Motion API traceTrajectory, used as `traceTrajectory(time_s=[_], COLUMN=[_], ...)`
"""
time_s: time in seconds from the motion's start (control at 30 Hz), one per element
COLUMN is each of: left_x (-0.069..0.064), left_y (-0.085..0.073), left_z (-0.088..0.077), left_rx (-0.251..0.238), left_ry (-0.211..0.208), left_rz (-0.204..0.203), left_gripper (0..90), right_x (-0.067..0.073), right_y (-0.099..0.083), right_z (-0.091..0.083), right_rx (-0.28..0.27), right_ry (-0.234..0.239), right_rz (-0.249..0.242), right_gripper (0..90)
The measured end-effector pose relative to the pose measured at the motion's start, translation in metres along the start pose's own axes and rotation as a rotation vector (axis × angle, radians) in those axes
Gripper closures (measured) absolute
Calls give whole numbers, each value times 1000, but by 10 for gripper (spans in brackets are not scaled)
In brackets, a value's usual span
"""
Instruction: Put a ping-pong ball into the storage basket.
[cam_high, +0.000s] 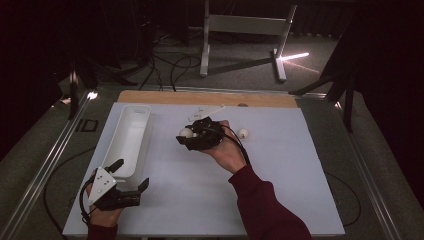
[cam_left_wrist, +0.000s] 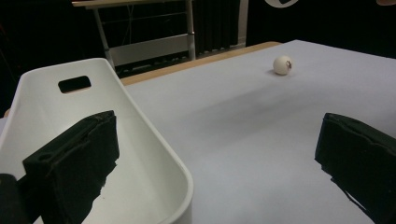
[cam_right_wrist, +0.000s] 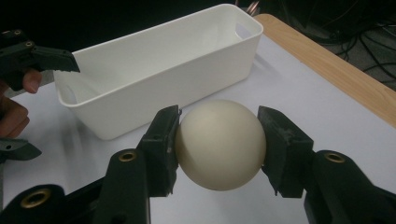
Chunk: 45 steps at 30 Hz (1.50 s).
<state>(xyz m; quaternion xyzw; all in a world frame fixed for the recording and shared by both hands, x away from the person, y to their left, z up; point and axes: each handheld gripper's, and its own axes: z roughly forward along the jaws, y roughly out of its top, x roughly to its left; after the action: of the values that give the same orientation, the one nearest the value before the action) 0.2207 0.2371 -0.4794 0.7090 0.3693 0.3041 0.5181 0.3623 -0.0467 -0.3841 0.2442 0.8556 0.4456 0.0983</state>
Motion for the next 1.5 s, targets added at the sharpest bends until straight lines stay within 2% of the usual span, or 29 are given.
traceTrajectory(time_s=[0.83, 1.2, 1.5], left_x=[1, 1, 1], left_y=[0, 0, 0], left_z=[-1, 0, -1], left_rx=[-2, -2, -2], left_ry=[-1, 0, -1], left_rz=[-1, -1, 0], left_gripper=[2, 2, 2], right_x=[9, 10, 12], right_y=[12, 16, 20], right_z=[20, 27, 32], right_rx=[12, 8, 7], right_ry=[1, 11, 7], right_rz=[-20, -1, -7], right_gripper=[501, 501, 501])
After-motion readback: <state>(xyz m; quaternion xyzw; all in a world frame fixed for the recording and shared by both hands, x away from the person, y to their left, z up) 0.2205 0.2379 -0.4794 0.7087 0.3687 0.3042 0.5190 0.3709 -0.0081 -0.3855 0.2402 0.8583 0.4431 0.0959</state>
